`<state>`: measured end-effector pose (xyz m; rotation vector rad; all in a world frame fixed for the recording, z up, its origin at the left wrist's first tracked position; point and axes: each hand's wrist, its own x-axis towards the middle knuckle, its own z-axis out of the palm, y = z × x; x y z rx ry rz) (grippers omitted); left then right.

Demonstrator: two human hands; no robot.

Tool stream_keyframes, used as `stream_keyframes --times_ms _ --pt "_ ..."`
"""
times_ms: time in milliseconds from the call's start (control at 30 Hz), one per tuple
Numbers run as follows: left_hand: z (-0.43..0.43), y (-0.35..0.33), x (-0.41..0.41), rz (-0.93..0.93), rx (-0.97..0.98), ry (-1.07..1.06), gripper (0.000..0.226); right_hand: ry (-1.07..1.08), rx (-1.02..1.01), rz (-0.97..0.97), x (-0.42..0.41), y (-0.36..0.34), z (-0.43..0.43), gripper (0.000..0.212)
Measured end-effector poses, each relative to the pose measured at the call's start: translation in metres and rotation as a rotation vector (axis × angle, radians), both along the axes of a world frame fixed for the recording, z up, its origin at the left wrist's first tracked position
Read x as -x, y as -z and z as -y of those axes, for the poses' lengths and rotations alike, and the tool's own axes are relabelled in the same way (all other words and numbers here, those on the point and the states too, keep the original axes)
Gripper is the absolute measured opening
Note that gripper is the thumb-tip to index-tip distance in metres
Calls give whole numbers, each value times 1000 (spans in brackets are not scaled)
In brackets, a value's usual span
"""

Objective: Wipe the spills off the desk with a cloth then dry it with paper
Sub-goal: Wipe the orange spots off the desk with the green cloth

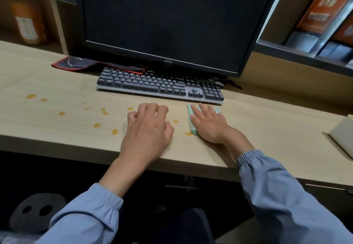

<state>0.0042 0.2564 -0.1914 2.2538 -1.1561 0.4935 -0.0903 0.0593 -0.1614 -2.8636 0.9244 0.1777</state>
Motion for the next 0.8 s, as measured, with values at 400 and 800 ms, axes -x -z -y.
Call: stream_keyframes --times_ms 400,800 --pt "0 0 0 -58 -26 -15 31 -86 -31 -23 70 1 -64 56" --pt "2 6 -4 -39 11 -35 26 -51 -42 -38 15 2 -42 57"
